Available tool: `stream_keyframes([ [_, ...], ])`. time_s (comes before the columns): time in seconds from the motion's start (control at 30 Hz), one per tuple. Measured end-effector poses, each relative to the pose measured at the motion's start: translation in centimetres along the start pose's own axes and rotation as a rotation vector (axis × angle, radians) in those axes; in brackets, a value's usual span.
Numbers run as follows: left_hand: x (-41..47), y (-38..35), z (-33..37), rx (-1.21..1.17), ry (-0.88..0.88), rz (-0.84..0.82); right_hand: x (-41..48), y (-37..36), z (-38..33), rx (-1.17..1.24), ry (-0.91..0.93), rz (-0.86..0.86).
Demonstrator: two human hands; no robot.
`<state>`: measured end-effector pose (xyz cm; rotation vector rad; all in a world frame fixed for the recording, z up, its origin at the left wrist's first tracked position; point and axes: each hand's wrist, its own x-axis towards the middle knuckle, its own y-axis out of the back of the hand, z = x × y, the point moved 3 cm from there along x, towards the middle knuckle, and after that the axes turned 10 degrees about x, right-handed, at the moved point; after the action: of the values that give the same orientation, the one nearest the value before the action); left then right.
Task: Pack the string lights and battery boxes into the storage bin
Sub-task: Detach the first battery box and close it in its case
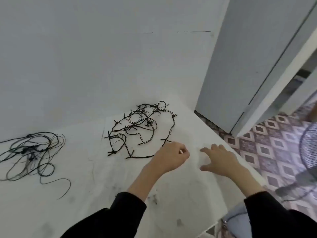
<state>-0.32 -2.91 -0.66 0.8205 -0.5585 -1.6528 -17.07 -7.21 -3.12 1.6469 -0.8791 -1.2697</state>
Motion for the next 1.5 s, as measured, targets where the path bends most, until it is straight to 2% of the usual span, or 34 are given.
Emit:
stream_keyframes([
  [0.13,0.1,-0.2,0.1,0.004,-0.009,0.002,-0.3,-0.3,1.1,-0.150,-0.112,-0.017],
  [0.3,0.3,-0.6,0.5,0.018,-0.019,-0.018,-0.4,0.5,0.8,-0.101,-0.058,0.044],
  [0.43,0.0,-1.3,1.1,0.067,-0.052,-0.127,-1.0,3.3,0.1,0.316,0.055,0.038],
  [0.6,-0.6,-3.3,3.0,-0.089,-0.086,-0.351,-2.4,7.3,-1.1,0.673,0.220,0.054],
  [0.8,-0.7,-4.7,4.6,-0.394,-0.113,-0.351,-3.8,9.7,-1.3,1.070,0.300,0.227],
  [0.9,-0.7,-4.6,4.8,-0.555,-0.081,-0.286,-4.4,10.5,-1.2,1.007,0.347,0.428],
  [0.97,-0.6,-4.3,4.6,-0.481,-0.069,-0.195,-4.9,11.1,-1.1,0.973,0.356,0.607],
  [1.0,-0.5,-4.1,4.5,-0.392,-0.063,-0.123,-5.1,11.4,-0.9,0.900,0.380,0.721],
  [1.07,-0.1,-2.9,4.5,-0.244,-0.076,0.089,-5.7,12.1,-1.0,0.504,0.491,0.925],
  [1.13,-0.1,-0.4,5.0,-0.239,-0.126,0.302,-5.9,13.0,-1.4,0.107,0.471,0.929],
  [1.2,-0.2,2.8,6.0,-0.311,-0.175,0.451,-6.3,14.9,-1.3,0.043,0.334,0.774],
  [1.27,-0.4,6.4,7.4,-0.405,-0.260,0.519,-7.3,17.2,-1.5,0.315,0.304,0.566],
  [1.33,-1.1,9.9,9.3,-0.452,-0.387,0.541,-8.6,19.6,-1.9,0.844,0.358,0.325],
  [1.43,-2.3,14.6,11.9,-0.547,-0.490,0.520,-10.7,22.8,-4.1,1.668,0.635,-0.028],
  [1.5,-3.1,17.2,13.4,-0.615,-0.503,0.454,-11.1,24.6,-6.5,2.015,0.834,-0.184],
])
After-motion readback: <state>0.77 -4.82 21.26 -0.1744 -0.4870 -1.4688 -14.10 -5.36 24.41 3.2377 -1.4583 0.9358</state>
